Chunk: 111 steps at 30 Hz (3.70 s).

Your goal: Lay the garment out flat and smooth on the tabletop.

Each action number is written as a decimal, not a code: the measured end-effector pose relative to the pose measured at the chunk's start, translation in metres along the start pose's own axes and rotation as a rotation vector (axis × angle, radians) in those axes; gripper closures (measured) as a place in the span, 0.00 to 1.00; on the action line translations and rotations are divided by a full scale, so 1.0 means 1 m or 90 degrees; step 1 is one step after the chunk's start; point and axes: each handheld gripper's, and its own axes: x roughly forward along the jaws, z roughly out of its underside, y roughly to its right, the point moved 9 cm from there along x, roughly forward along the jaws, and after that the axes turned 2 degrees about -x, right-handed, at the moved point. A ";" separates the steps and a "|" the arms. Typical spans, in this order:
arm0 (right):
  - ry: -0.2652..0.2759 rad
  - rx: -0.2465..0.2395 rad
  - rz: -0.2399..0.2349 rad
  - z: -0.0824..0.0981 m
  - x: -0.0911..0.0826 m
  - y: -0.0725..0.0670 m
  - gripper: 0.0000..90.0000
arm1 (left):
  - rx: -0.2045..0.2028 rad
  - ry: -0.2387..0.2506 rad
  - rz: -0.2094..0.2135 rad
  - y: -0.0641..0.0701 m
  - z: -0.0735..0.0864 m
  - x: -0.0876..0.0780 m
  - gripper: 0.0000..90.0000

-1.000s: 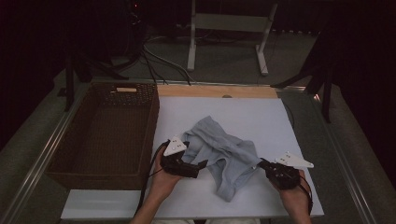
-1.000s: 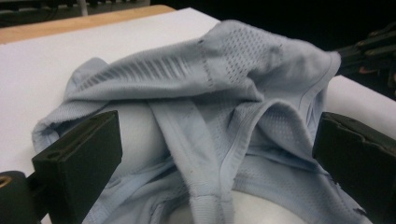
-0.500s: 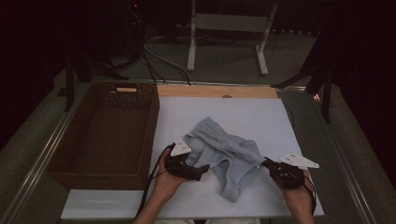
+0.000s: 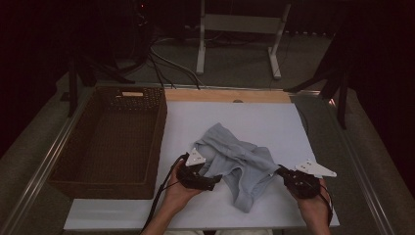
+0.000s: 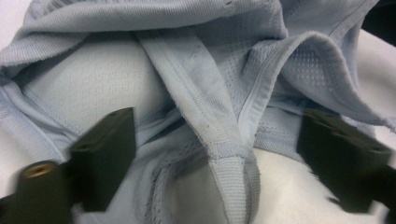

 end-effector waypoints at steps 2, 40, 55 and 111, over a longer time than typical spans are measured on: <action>0.001 0.001 0.000 0.000 0.000 0.000 0.97 | -0.005 -0.010 0.000 -0.001 0.002 0.001 0.20; 0.002 0.000 0.000 0.000 -0.001 0.000 0.96 | -0.014 0.018 0.064 0.014 0.014 -0.050 0.55; 0.003 -0.001 -0.003 0.000 0.000 -0.001 0.95 | -0.055 0.001 0.010 0.003 0.007 -0.014 0.26; 0.002 0.015 0.010 -0.022 0.003 0.016 0.37 | -0.008 0.066 -0.033 -0.004 0.007 -0.094 0.95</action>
